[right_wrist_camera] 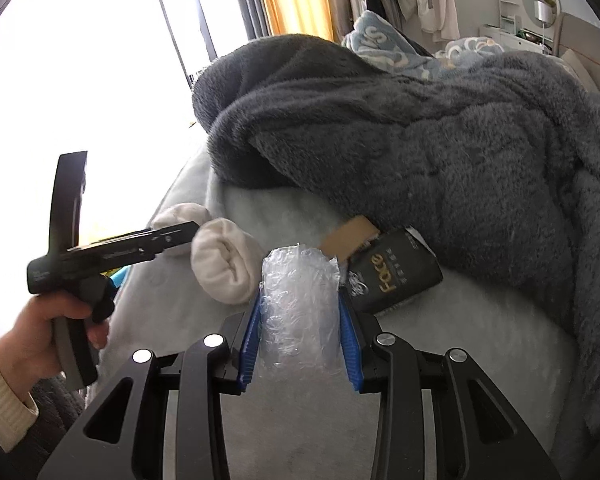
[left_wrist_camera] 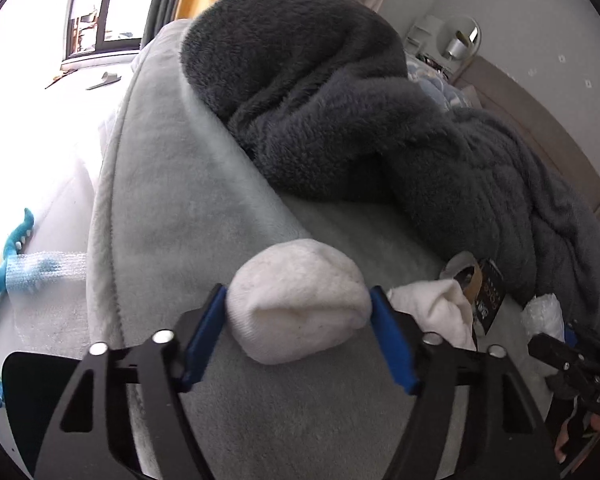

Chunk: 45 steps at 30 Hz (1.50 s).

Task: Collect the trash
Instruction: 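Carry the sock ball and clear plastic over the black bin and open both tools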

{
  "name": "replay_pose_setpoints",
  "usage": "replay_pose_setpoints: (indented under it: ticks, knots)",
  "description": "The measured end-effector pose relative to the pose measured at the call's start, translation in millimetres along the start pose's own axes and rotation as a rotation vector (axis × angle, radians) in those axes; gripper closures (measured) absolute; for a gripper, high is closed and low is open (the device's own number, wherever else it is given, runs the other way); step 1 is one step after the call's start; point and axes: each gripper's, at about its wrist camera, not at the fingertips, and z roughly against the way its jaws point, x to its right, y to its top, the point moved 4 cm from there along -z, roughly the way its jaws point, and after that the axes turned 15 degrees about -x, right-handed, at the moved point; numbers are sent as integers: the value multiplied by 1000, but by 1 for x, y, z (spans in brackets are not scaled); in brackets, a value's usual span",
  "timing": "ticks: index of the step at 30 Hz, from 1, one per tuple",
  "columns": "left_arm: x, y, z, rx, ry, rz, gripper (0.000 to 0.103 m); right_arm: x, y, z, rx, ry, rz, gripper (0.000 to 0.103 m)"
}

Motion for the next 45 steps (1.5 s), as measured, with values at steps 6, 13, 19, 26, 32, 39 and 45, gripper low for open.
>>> replay_pose_setpoints:
  ticks: [6,13,19,26,32,39,45]
  knots:
    - [-1,-5,12,28,18,-25,41,-31,11,3,19,35,29,67]
    - [1,-14,41,84,45,-78,41,-80,21,7,40,71,105,67]
    - [-13,-28,55,90,118,-110,41,-111,28,10,58,101,146,67]
    - [-56,-45,59,32,160,-43,41,-145,39,11,82,142,179,67]
    - [-98,-59,56,-41,211,23,41,-179,47,-1,67,178,227,67]
    - [-137,-75,61,-84,245,73,41,-217,55,-19,39,215,281,67]
    - [-176,-91,65,-127,275,133,41,-257,55,-36,8,245,346,67]
